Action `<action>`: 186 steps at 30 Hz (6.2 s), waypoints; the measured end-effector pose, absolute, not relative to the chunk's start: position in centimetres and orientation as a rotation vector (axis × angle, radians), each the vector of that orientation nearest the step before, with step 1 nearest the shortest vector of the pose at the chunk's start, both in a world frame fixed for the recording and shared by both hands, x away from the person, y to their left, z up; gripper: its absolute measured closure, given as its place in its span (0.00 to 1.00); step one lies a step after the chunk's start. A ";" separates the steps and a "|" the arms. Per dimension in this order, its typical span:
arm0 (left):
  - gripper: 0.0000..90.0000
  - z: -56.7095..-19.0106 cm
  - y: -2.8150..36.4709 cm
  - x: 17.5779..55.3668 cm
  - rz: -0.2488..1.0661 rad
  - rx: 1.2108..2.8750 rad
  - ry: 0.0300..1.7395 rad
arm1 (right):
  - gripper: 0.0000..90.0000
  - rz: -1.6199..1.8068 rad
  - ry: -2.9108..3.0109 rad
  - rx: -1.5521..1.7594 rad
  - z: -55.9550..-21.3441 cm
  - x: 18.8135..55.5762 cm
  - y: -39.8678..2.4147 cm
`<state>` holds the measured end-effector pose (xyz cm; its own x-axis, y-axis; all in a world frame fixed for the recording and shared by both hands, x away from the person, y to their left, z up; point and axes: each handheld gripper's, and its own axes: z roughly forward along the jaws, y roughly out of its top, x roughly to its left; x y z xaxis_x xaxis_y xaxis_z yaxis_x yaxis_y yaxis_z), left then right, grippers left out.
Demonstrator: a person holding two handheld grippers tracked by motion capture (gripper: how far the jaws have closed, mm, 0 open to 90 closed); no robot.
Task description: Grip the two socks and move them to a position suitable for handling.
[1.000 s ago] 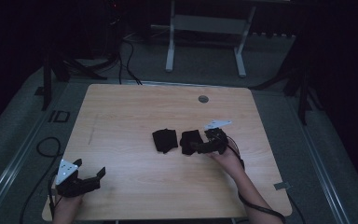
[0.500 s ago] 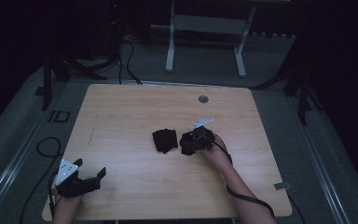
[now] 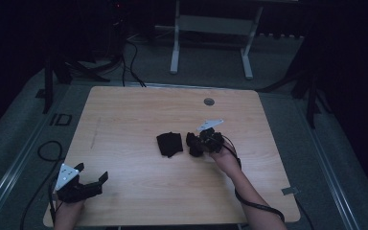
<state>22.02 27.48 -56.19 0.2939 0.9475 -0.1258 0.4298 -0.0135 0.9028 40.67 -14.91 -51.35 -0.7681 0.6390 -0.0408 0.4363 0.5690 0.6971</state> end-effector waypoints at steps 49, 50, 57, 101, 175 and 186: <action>0.14 -55.9 21.1 21.9 0.508 1.833 1.051 | 0.41 1.156 2.523 0.772 -51.4 27.6 -18.4; 0.14 -55.9 20.6 22.0 0.489 1.848 1.033 | 0.39 1.158 2.527 0.803 -51.3 27.7 -18.8; 0.16 -56.3 17.0 22.6 0.362 1.883 0.965 | 0.34 1.096 2.620 0.942 -54.4 29.3 -18.7; 0.95 -52.5 11.2 25.6 0.108 1.868 0.540 | 0.82 1.401 2.600 0.559 -47.3 26.8 -15.7; 0.60 -55.0 16.7 25.2 0.120 1.979 0.864 | 0.55 1.134 2.493 1.138 -54.0 28.6 -27.3; 0.92 -55.1 13.0 25.0 0.077 2.024 0.750 | 1.00 1.103 2.478 0.970 -53.0 28.6 -25.5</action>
